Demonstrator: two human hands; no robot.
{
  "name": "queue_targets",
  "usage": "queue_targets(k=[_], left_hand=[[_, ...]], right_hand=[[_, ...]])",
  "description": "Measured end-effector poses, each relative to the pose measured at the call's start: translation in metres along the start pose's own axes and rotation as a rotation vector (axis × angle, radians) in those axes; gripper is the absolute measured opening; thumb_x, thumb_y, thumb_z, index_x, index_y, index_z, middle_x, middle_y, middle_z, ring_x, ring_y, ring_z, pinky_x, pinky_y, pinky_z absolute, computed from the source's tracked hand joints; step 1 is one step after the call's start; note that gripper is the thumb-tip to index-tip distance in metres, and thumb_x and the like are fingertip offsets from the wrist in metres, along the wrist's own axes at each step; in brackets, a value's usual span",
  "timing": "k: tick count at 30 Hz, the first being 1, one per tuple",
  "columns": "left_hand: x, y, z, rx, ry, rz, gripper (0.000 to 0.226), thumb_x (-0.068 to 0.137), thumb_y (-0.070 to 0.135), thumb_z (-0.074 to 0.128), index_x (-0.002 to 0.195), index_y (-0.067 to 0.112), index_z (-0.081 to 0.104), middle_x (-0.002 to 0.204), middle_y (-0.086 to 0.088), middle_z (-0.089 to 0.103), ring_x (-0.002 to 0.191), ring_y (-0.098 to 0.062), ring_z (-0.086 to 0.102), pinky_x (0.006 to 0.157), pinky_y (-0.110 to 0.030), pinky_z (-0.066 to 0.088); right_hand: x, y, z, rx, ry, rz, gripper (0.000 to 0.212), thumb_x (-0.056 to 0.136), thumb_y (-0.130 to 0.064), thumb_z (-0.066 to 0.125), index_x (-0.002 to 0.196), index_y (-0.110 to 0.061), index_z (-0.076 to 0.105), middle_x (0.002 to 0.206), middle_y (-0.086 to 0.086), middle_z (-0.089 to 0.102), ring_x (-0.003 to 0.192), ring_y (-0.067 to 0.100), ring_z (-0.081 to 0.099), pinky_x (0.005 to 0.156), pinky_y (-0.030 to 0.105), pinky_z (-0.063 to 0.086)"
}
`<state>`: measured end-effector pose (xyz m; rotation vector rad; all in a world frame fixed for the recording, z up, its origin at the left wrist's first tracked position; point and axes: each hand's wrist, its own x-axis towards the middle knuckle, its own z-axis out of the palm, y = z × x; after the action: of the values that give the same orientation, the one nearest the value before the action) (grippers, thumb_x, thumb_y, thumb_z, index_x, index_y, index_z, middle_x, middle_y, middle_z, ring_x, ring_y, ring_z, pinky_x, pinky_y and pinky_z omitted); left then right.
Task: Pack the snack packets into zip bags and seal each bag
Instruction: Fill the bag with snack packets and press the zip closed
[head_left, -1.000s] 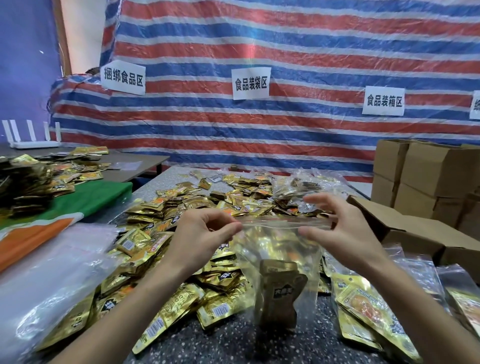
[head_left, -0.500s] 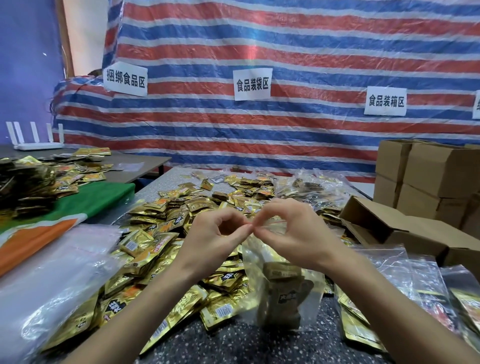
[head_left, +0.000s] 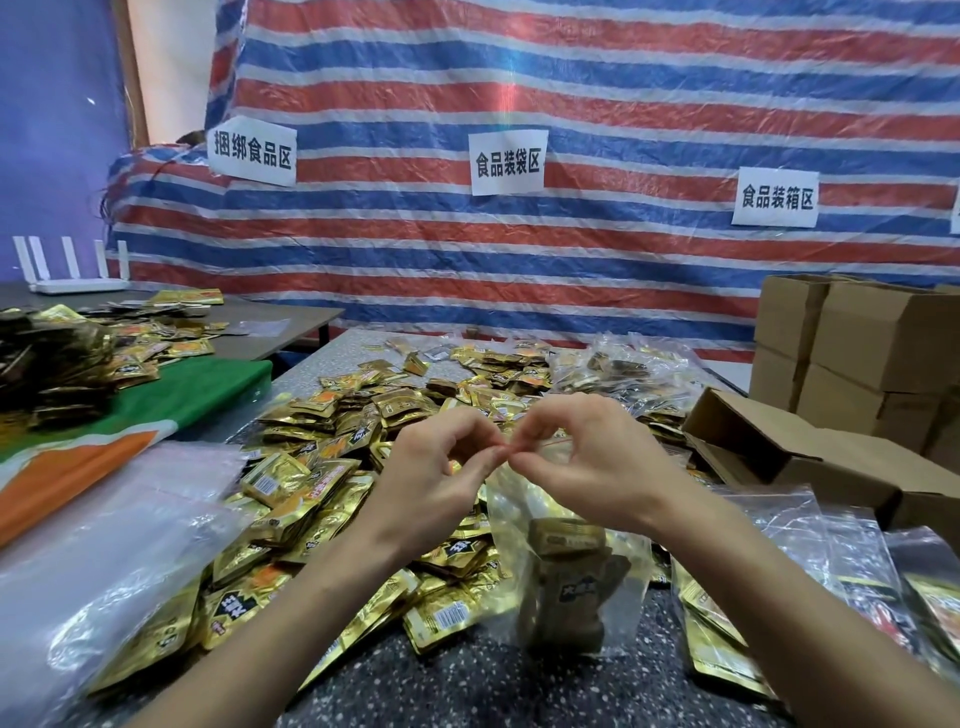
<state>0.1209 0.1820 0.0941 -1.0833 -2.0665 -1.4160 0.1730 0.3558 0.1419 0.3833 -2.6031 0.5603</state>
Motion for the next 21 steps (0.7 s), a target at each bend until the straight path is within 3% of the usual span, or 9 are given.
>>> queue_targets(k=[4, 12, 17, 21], left_hand=[[-0.001, 0.002, 0.003, 0.003, 0.007, 0.005, 0.009, 0.091, 0.007, 0.069, 0.085, 0.014, 0.067, 0.077, 0.005, 0.063, 0.074, -0.012, 0.059, 0.068, -0.031, 0.050], [0.000, 0.005, 0.004, -0.059, -0.022, 0.000, 0.006, 0.085, 0.015, 0.067, 0.080, 0.017, 0.064, 0.073, 0.011, 0.061, 0.069, -0.005, 0.057, 0.065, -0.019, 0.046], [0.000, 0.005, 0.002, -0.088, -0.037, -0.007, 0.013, 0.089, 0.007, 0.071, 0.083, 0.017, 0.066, 0.074, 0.011, 0.063, 0.069, -0.006, 0.060, 0.065, -0.017, 0.047], [-0.001, 0.004, 0.001, -0.109, -0.013, -0.053, 0.014, 0.089, 0.004, 0.070, 0.080, 0.014, 0.064, 0.071, 0.009, 0.060, 0.068, -0.011, 0.059, 0.064, -0.020, 0.047]], right_hand=[[-0.002, 0.000, -0.001, -0.024, 0.003, -0.005, 0.008, 0.086, -0.037, 0.066, 0.087, -0.031, 0.072, 0.087, -0.018, 0.069, 0.089, 0.004, 0.064, 0.083, 0.042, 0.054], [-0.002, 0.002, -0.005, -0.035, -0.009, -0.010, 0.005, 0.086, -0.034, 0.070, 0.084, -0.029, 0.070, 0.087, -0.014, 0.069, 0.089, 0.010, 0.064, 0.082, 0.043, 0.054], [-0.005, 0.006, -0.010, -0.007, -0.037, 0.008, 0.014, 0.086, -0.043, 0.072, 0.087, -0.029, 0.072, 0.089, -0.015, 0.070, 0.091, 0.006, 0.064, 0.084, 0.044, 0.054], [-0.010, 0.011, -0.013, -0.012, -0.027, 0.012, 0.007, 0.087, -0.036, 0.074, 0.083, -0.031, 0.071, 0.087, -0.016, 0.069, 0.089, 0.003, 0.063, 0.083, 0.042, 0.054]])
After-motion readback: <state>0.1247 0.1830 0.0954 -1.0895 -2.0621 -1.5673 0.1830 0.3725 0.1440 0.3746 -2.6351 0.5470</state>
